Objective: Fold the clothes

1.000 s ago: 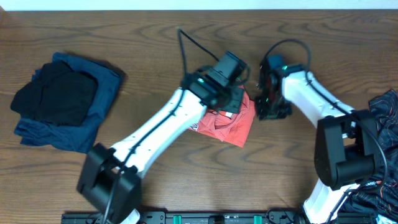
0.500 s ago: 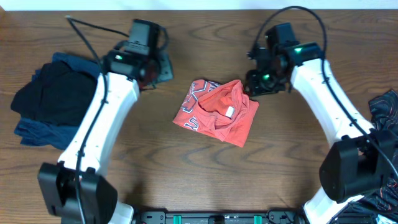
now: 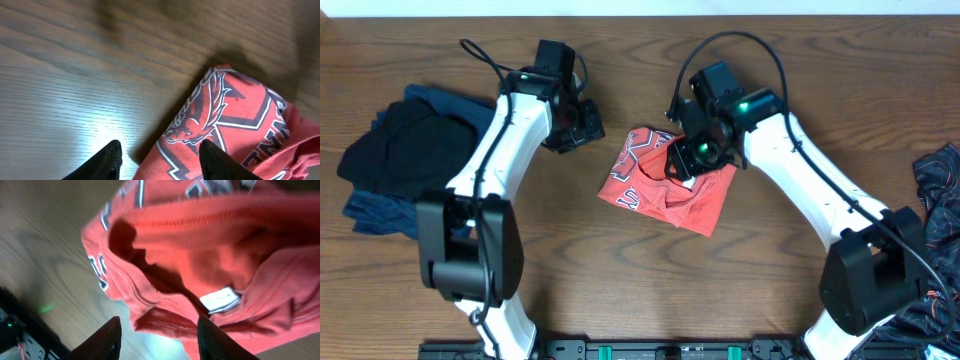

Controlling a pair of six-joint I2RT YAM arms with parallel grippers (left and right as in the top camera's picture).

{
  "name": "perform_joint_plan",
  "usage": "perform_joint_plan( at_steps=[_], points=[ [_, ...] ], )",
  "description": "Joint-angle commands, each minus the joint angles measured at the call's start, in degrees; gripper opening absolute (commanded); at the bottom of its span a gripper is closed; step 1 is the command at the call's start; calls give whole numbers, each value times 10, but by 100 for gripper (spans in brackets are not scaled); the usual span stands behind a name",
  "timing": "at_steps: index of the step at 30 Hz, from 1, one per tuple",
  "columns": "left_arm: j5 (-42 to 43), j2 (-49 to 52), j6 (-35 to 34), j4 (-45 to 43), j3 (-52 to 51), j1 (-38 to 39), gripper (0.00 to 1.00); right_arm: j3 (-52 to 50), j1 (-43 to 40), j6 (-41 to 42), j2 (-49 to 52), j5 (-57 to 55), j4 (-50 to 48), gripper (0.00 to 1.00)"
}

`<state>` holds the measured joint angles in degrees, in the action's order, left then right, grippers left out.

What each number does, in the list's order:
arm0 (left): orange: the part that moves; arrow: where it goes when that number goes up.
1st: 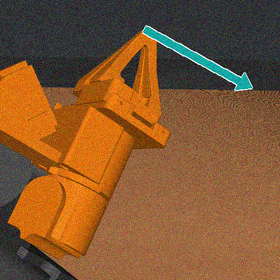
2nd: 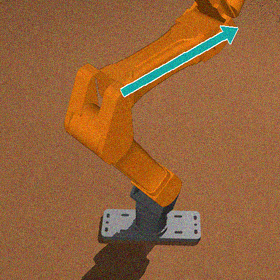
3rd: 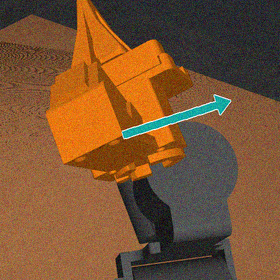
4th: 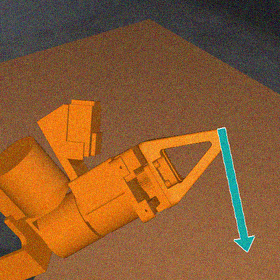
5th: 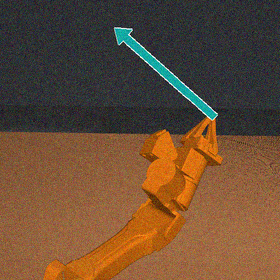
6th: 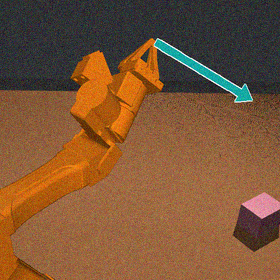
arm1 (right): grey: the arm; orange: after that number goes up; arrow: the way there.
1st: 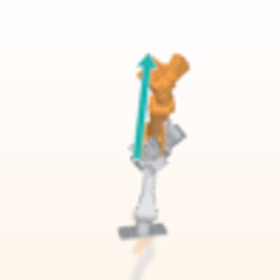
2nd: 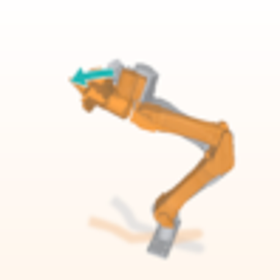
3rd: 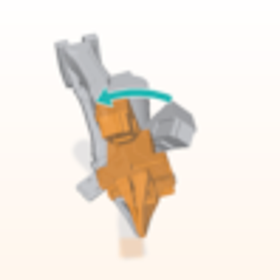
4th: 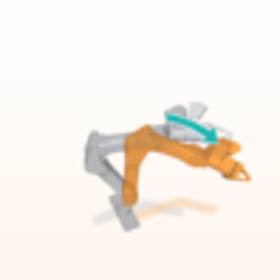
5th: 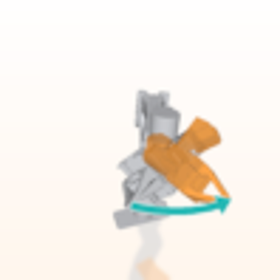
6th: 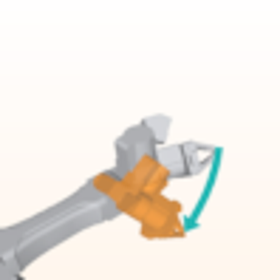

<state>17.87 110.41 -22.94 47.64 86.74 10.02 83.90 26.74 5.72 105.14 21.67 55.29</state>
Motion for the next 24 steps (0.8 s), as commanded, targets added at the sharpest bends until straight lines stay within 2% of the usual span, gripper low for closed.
perform_joint_plan(
  at_steps=[1, 11, 24],
  points=[
    [45, 19, 15, 4, -3, 1, 52, -33, 10, 23, 0, 7, -17, 48],
    [61, 57, 56, 21, -6, 34, 52, -76, 33, 39, 0, 19, -57, 45],
    [55, 57, 56, 21, -12, 54, 52, -79, 58, 93, 0, -3, -74, 41]
  ],
)
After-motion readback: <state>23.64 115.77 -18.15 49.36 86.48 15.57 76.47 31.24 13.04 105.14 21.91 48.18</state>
